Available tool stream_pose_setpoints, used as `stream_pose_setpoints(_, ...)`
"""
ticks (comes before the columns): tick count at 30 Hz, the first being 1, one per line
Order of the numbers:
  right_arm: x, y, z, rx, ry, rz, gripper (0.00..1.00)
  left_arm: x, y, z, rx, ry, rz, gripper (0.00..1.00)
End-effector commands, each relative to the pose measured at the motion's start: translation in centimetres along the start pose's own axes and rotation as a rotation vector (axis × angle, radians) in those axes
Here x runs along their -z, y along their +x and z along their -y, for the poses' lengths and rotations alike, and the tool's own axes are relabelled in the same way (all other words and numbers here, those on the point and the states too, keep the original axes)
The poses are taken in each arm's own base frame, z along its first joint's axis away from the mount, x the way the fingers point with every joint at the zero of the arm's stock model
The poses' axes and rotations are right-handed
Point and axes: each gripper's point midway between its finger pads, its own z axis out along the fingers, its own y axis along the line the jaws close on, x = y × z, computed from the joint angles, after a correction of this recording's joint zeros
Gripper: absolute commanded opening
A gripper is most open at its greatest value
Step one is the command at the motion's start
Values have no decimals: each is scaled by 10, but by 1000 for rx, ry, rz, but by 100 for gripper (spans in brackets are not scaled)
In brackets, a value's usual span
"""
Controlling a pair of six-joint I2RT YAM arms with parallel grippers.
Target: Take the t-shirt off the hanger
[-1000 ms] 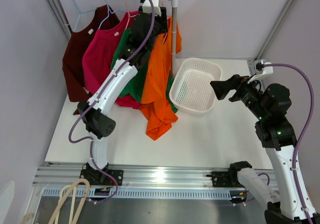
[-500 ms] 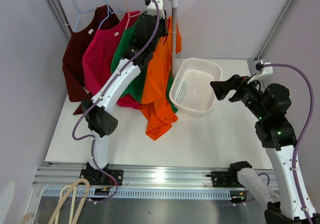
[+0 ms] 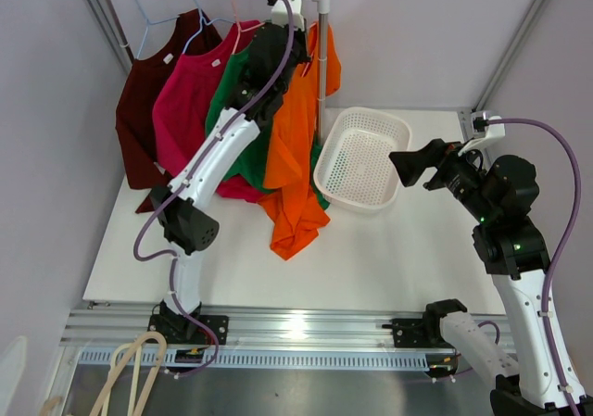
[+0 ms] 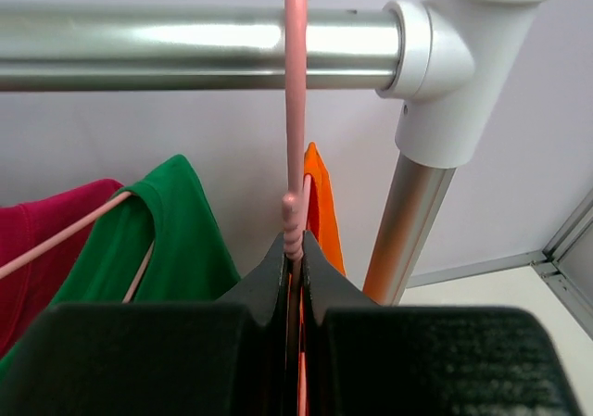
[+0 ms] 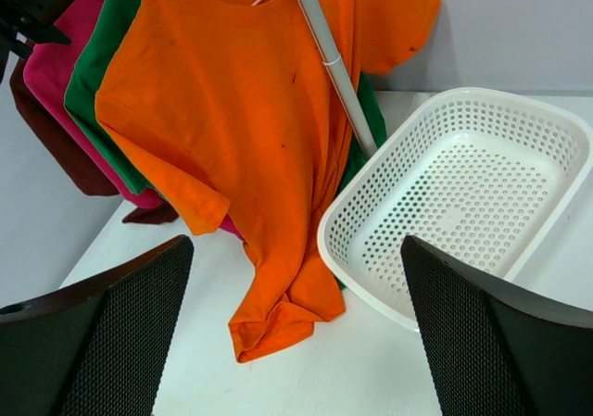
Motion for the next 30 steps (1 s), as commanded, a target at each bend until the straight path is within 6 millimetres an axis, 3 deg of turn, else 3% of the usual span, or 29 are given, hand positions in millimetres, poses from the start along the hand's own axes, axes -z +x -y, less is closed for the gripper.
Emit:
stream_pose_setpoints(1, 4, -8, -6, 15, -14, 18, 100, 36, -116, -9, 50, -6, 259, 1)
stream_pose_setpoints(4, 4, -7, -5, 13, -13, 18, 100, 43, -127, -15, 43, -38, 278, 1)
stream_pose_setpoints(9, 3, -6, -4, 7, -8, 14, 99, 59, -124, -38, 48, -173, 244, 1)
stream_pose_setpoints(10, 2, -6, -3, 5, -8, 14, 100, 58, -112, -38, 38, -179, 217, 1)
stream_pose_setpoints(12, 2, -3, -3, -1, -9, 9, 100, 68, -107, -43, 52, -192, 209, 1)
stream_pose_setpoints(15, 1, 0, -2, 0, -7, 0, 100, 85, -103, -41, 74, -159, 190, 1)
stream_pose_setpoints(18, 1, 2, 0, -1, 2, -3, 100, 105, -116, -39, 106, -158, 230, 1)
stream_pose_setpoints(23, -1, 7, 0, -8, -3, -27, 99, 121, -99, -42, 132, -258, 148, 1)
stream_pose_setpoints(25, -4, 12, -8, -11, -54, -58, 100, 128, -95, -39, 112, -303, 133, 1)
stream_pose_setpoints(29, -10, 21, -28, -5, -172, -101, 100, 148, -82, -55, 48, -538, 121, 1)
stream_pose_setpoints(30, -11, 22, -37, 1, -211, -105, 98, 151, -88, -56, 25, -562, 139, 1)
